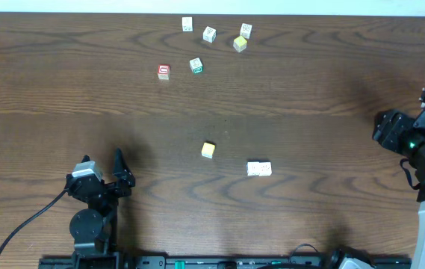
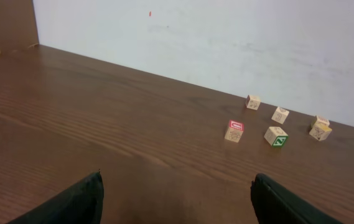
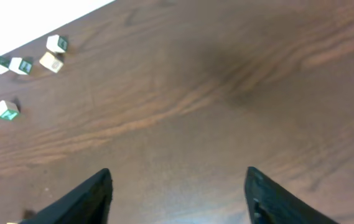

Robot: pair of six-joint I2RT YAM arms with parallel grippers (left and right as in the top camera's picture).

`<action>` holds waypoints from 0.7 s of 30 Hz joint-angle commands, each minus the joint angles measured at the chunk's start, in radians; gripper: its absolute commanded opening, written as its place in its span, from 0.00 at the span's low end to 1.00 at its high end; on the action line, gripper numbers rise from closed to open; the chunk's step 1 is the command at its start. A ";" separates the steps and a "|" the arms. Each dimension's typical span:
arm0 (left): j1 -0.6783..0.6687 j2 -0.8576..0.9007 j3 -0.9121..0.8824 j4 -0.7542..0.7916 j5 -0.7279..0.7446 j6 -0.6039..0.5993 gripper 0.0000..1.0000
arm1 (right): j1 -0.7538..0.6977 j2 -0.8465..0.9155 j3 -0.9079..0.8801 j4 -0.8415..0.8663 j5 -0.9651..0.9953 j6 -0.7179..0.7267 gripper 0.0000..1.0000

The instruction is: Lift 5 blocks

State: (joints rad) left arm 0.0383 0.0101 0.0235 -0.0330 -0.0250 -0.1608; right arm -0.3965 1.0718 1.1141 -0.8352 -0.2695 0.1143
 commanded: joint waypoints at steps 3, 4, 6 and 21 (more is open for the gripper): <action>0.004 -0.004 -0.019 -0.038 -0.012 -0.006 0.76 | 0.014 0.014 -0.002 0.074 -0.039 -0.045 0.72; 0.004 -0.004 -0.019 -0.038 -0.011 -0.006 0.76 | 0.026 0.014 -0.002 0.099 -0.038 -0.045 0.73; 0.004 -0.004 -0.019 -0.038 -0.012 -0.006 0.76 | 0.047 0.014 -0.002 0.148 -0.038 -0.045 0.78; 0.004 -0.004 -0.019 -0.038 -0.012 -0.006 0.76 | 0.091 0.009 0.001 0.139 0.005 -0.072 0.81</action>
State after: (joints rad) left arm 0.0383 0.0101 0.0235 -0.0330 -0.0250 -0.1608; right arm -0.3153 1.0866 1.1133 -0.6724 -0.2951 0.0696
